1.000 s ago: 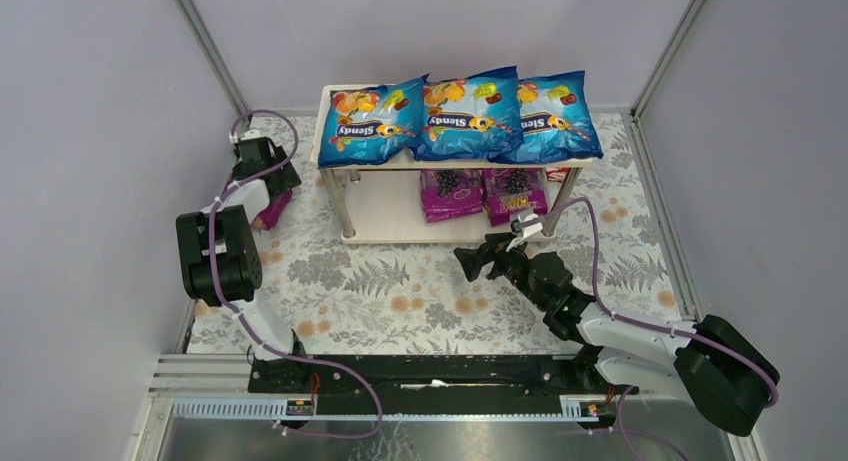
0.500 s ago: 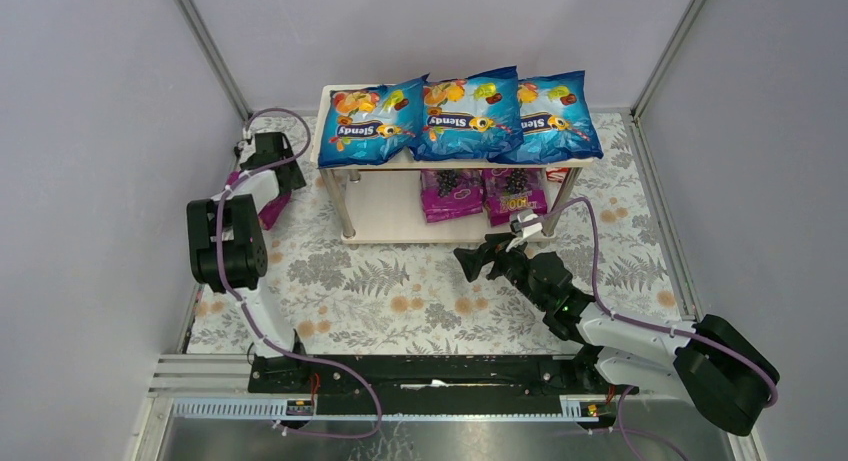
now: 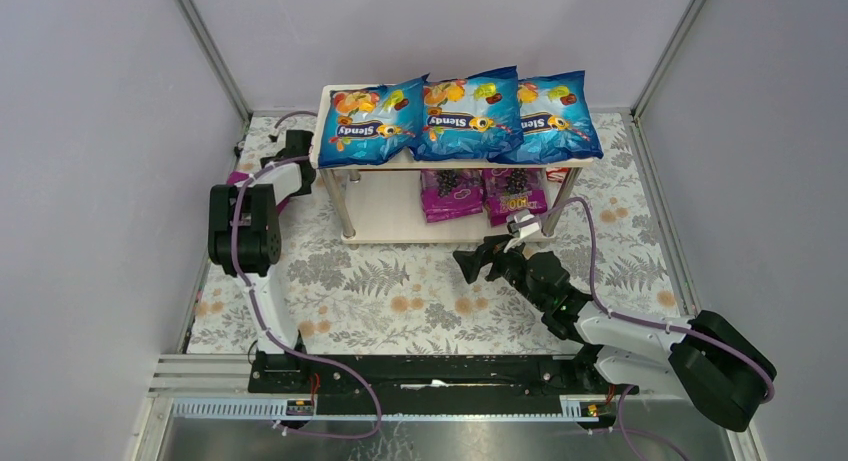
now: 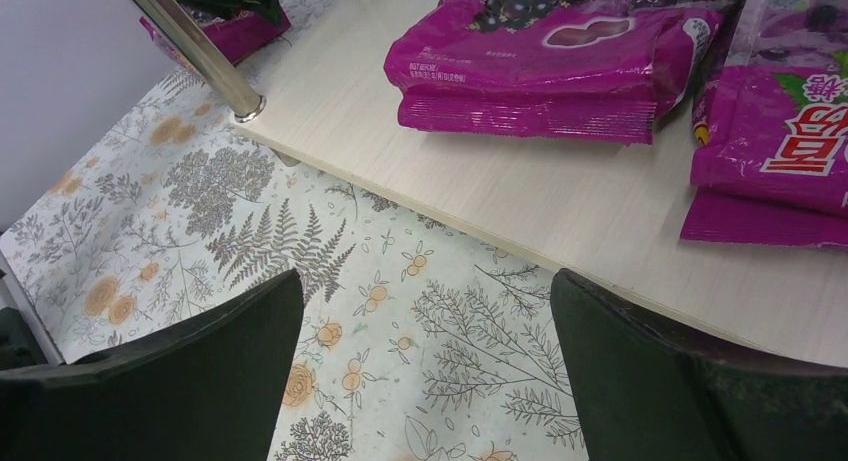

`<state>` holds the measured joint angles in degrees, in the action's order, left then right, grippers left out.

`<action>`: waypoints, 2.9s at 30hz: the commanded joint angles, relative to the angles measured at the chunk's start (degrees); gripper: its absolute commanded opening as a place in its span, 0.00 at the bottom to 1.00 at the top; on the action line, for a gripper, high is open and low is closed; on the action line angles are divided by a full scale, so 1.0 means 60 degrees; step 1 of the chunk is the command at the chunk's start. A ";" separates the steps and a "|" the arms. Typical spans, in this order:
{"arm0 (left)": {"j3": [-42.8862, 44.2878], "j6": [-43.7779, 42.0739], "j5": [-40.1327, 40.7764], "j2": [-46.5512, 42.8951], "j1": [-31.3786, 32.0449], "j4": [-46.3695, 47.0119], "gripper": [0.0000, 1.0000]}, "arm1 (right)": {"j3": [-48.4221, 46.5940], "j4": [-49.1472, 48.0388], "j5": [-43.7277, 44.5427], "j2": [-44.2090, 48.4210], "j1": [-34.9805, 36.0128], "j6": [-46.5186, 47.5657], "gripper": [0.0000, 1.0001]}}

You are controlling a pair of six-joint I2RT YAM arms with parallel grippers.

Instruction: Place and organize the candy bags onto the shelf

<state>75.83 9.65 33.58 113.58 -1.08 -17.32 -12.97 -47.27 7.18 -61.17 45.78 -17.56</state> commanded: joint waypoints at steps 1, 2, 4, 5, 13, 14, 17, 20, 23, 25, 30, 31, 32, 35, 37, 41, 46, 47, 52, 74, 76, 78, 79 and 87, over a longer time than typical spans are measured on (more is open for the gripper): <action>0.0438 -0.0111 0.0547 0.0348 -0.0074 -0.0173 0.61 | -0.0130 -0.0472 0.0041 0.0079 -0.0050 0.0145 1.00; 0.0491 -0.0059 0.0461 0.0371 -0.0106 -0.0200 0.55 | -0.0151 -0.0468 0.0046 0.0042 -0.0043 0.0143 1.00; 0.0490 0.0022 0.0469 0.0345 -0.0127 -0.0251 0.47 | -0.0175 -0.0472 -0.0033 -0.0011 -0.0042 0.0165 1.00; 0.0448 0.0031 0.0499 0.0283 -0.0127 -0.0230 0.41 | -0.0172 -0.0474 -0.0039 0.0002 -0.0049 0.0161 1.00; -0.0203 0.0657 0.0239 -0.0897 -0.0135 -0.0180 0.05 | -0.0096 -0.0509 0.0035 0.0089 -0.0046 0.0144 1.00; -0.0362 0.0863 0.0234 -0.1187 -0.0152 -0.0219 0.00 | -0.0101 -0.0515 0.0023 0.0087 -0.0052 0.0144 1.00; -0.1004 0.1530 0.0247 -0.2239 -0.0178 -0.0264 0.00 | -0.0095 -0.0516 0.0044 0.0103 -0.0044 0.0140 1.00; -0.1308 0.2569 0.0319 -0.3175 -0.0227 -0.0887 0.00 | -0.0118 -0.0519 0.0067 0.0063 -0.0051 0.0121 1.00; -0.1638 0.3412 -0.0093 -0.4103 -0.0362 -0.1615 0.00 | -0.0159 -0.0474 0.0121 -0.0006 -0.0043 0.0114 1.00; -0.2185 0.3643 -0.0490 -0.4865 -0.0449 -0.1812 0.00 | -0.0178 -0.0458 0.0147 -0.0026 -0.0046 0.0091 1.00; -0.3746 0.3866 -0.1216 -0.6968 -0.0439 -0.2102 0.00 | -0.0212 -0.0458 0.0250 -0.0129 -0.0050 0.0069 1.00; -0.3981 0.3983 -0.1516 -0.7331 -0.0437 -0.2190 0.00 | -0.0251 -0.0454 0.0251 -0.0174 -0.0048 0.0070 1.00; -0.4196 0.4126 -0.1888 -0.7693 -0.0443 -0.2283 0.00 | -0.0291 -0.0411 0.0233 -0.0248 -0.0045 0.0060 1.00; -0.4826 0.4564 -0.3179 -0.8920 -0.0354 -0.2436 0.00 | -0.0396 -0.0348 0.0205 -0.0406 -0.0050 0.0050 1.00; -0.5124 0.4695 -0.3578 -0.9644 -0.0142 -0.2605 0.00 | -0.0514 -0.0249 0.0150 -0.0530 -0.0042 0.0073 1.00; -0.5375 0.4505 -0.4343 -1.0481 0.0367 -0.3212 0.00 | -0.0770 -0.0077 0.0182 -0.0830 -0.0051 0.0045 1.00; -0.5284 0.5362 -0.3982 -1.1195 0.3047 -0.3730 0.00 | -0.0616 -0.0244 0.0382 -0.0744 -0.0046 -0.0030 1.00; -0.5446 0.5672 -0.4148 -1.1320 0.3474 -0.3721 0.00 | -0.0586 -0.0231 0.0516 -0.0689 -0.0043 -0.0070 1.00; -0.6866 0.6974 -0.4621 -1.2321 0.5943 -0.2729 0.00 | -0.0294 -0.0454 0.0561 -0.0423 -0.0053 -0.0087 1.00; -0.6631 0.4972 -0.2331 -0.6904 1.3628 0.3642 0.00 | -0.4041 0.8910 0.1924 -0.0479 -0.0159 -0.1678 1.00; -0.6510 0.4670 -0.2491 -0.6633 1.3628 0.3787 0.00 | -0.4102 0.9841 0.1884 -0.0213 -0.0172 -0.1796 1.00; -0.6668 0.4425 -0.2687 -0.6716 1.3628 0.3948 0.00 | -0.3902 1.0252 0.1585 0.0312 -0.0188 -0.1979 1.00; -0.6822 0.4311 -0.2796 -0.6864 1.3628 0.4054 0.07 | -0.3747 1.0306 0.1339 0.0582 -0.0201 -0.2073 1.00; -0.7947 0.3482 -0.3125 -0.9845 1.3628 0.3869 0.79 | -0.3283 0.9671 -0.2369 0.0948 -0.0247 -0.2852 1.00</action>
<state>29.06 34.89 15.62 63.48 80.51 4.19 -32.95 11.20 5.91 -54.78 44.60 -31.33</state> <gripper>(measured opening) 0.775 0.995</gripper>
